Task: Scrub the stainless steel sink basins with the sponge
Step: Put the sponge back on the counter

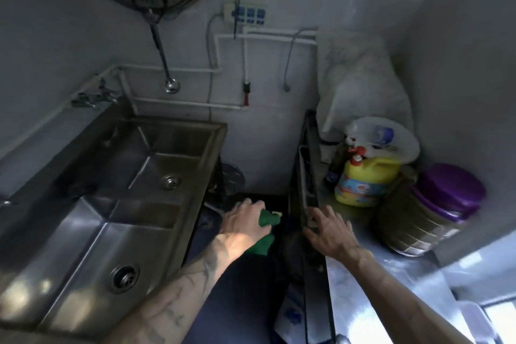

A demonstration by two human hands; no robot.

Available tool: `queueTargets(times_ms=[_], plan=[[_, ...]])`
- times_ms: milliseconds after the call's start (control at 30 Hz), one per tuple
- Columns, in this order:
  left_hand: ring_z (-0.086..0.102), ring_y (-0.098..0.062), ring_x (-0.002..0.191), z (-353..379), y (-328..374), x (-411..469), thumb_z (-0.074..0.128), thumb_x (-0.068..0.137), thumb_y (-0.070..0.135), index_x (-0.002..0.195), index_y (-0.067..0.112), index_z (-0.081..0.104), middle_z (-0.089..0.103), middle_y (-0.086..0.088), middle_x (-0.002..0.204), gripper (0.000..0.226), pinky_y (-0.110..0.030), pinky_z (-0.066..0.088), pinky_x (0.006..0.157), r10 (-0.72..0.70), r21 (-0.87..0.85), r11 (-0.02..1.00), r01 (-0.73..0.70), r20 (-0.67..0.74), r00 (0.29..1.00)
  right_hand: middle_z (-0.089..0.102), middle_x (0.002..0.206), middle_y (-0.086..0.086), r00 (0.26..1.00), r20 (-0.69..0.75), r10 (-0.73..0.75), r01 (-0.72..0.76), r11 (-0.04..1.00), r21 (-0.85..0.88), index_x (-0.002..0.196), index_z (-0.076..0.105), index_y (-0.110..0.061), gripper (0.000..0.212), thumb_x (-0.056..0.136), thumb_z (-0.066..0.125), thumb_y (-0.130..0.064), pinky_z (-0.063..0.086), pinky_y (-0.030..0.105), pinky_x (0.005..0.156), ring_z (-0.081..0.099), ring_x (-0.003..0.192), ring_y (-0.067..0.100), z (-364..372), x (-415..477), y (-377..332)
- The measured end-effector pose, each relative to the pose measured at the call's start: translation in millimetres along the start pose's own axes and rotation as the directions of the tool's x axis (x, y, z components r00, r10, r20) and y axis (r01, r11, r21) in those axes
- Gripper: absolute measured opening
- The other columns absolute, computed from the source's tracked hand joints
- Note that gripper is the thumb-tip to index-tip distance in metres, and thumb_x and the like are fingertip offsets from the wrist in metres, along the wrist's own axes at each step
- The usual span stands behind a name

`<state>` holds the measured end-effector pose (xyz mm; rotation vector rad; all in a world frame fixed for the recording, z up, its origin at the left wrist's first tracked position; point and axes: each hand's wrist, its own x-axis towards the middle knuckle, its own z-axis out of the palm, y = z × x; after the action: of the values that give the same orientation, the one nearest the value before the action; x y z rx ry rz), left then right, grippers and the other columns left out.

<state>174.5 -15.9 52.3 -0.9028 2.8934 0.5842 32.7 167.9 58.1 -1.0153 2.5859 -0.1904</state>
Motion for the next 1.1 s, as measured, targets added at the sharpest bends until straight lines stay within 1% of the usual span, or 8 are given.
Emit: queueTargets(times_ms=[300, 433, 533, 600, 767, 833, 967, 1100], plan=[[0.061, -0.03, 0.116, 19.0, 123.1, 61.7, 0.068, 0.09, 0.054, 0.119, 0.026, 0.06, 0.058, -0.003, 0.113, 0.042, -0.041, 0.051, 0.091, 0.168, -0.08, 0.982, -0.168, -0.008, 0.986, 0.041, 0.147, 0.006, 0.996, -0.041, 0.075, -0.074, 0.997, 0.018, 0.15, 0.038, -0.026, 0.06, 0.097, 0.055, -0.048, 0.042, 0.045, 0.107, 0.046, 0.133, 0.033, -38.6, 9.2, 94.6], [0.064, -0.031, 0.114, 36.8, 175.9, 86.2, 0.07, 0.09, 0.054, 0.122, 0.025, 0.062, 0.06, -0.004, 0.115, 0.044, -0.041, 0.054, 0.091, 0.19, -0.15, 0.971, -0.186, 0.011, 0.982, 0.043, 0.147, 0.011, 0.996, -0.07, 0.057, -0.05, 0.993, 0.105, 0.153, 0.039, -0.02, 0.06, 0.098, 0.059, -0.034, 0.041, 0.043, 0.109, 0.048, 0.13, 0.037, -52.7, 16.5, 132.9], [0.065, -0.03, 0.114, 54.7, 205.4, 103.6, 0.069, 0.091, 0.055, 0.13, 0.026, 0.061, 0.059, -0.003, 0.12, 0.049, -0.039, 0.054, 0.091, 0.177, -0.207, 0.963, -0.17, 0.017, 0.984, 0.051, 0.139, 0.017, 0.994, -0.111, 0.007, 0.012, 0.985, 0.175, 0.151, 0.043, -0.01, 0.053, 0.1, 0.057, -0.017, 0.04, 0.043, 0.109, 0.05, 0.129, 0.037, -57.9, 21.9, 153.0], [0.064, -0.031, 0.118, 70.5, 217.4, 115.1, 0.069, 0.092, 0.055, 0.133, 0.028, 0.059, 0.058, -0.003, 0.124, 0.051, -0.039, 0.053, 0.092, 0.134, -0.263, 0.957, -0.12, 0.034, 0.99, 0.048, 0.139, 0.019, 0.995, -0.098, 0.003, 0.018, 0.977, 0.213, 0.155, 0.036, -0.009, 0.061, 0.097, 0.054, -0.009, 0.04, 0.045, 0.11, 0.051, 0.129, 0.039, -56.5, 26.3, 162.9], [0.048, -0.033, 0.144, 117.2, 212.2, 129.4, 0.066, 0.098, 0.048, 0.152, 0.03, 0.047, 0.048, -0.011, 0.153, 0.06, -0.04, 0.045, 0.115, 0.08, -0.391, 0.92, -0.004, 0.178, 0.981, 0.039, 0.148, 0.016, 1.0, 0.001, 0.023, -0.022, 0.969, 0.246, 0.16, 0.027, -0.014, 0.072, 0.094, 0.056, -0.013, 0.04, 0.041, 0.113, 0.051, 0.13, 0.039, -21.8, 38.6, 181.8], [0.04, -0.029, 0.149, 133.5, 195.9, 127.0, 0.066, 0.099, 0.047, 0.161, 0.03, 0.036, 0.04, -0.005, 0.16, 0.072, -0.039, 0.04, 0.12, 0.145, -0.319, 0.945, -0.066, 0.229, 0.963, 0.036, 0.152, 0.013, 0.998, 0.05, 0.031, -0.042, 0.973, 0.227, 0.161, 0.024, -0.017, 0.075, 0.095, 0.059, -0.023, 0.041, 0.042, 0.112, 0.05, 0.131, 0.039, 0.8, 42.0, 187.7], [0.023, -0.028, 0.158, 169.0, 160.5, 117.4, 0.064, 0.098, 0.052, 0.169, 0.033, 0.014, 0.012, 0.001, 0.176, 0.089, -0.043, 0.026, 0.128, 0.315, 0.006, 0.945, -0.328, 0.266, 0.911, 0.029, 0.158, 0.008, 0.996, 0.085, 0.029, -0.037, 0.996, 0.087, 0.163, 0.018, -0.024, 0.083, 0.096, 0.06, -0.049, 0.042, 0.042, 0.111, 0.045, 0.135, 0.034, 52.2, 50.4, 196.9], [0.016, -0.023, 0.162, 201.7, 152.3, 113.5, 0.055, 0.105, 0.045, 0.17, 0.03, 0.002, 0.001, 0.001, 0.178, 0.086, -0.04, 0.018, 0.131, 0.355, 0.074, 0.925, -0.373, 0.187, 0.916, 0.019, 0.168, 0.004, 0.999, 0.004, 0.032, -0.032, 0.999, -0.031, 0.164, 0.001, -0.027, 0.073, 0.107, 0.044, -0.037, 0.033, 0.034, 0.118, 0.036, 0.145, 0.026, 84.6, 60.2, 202.6]])
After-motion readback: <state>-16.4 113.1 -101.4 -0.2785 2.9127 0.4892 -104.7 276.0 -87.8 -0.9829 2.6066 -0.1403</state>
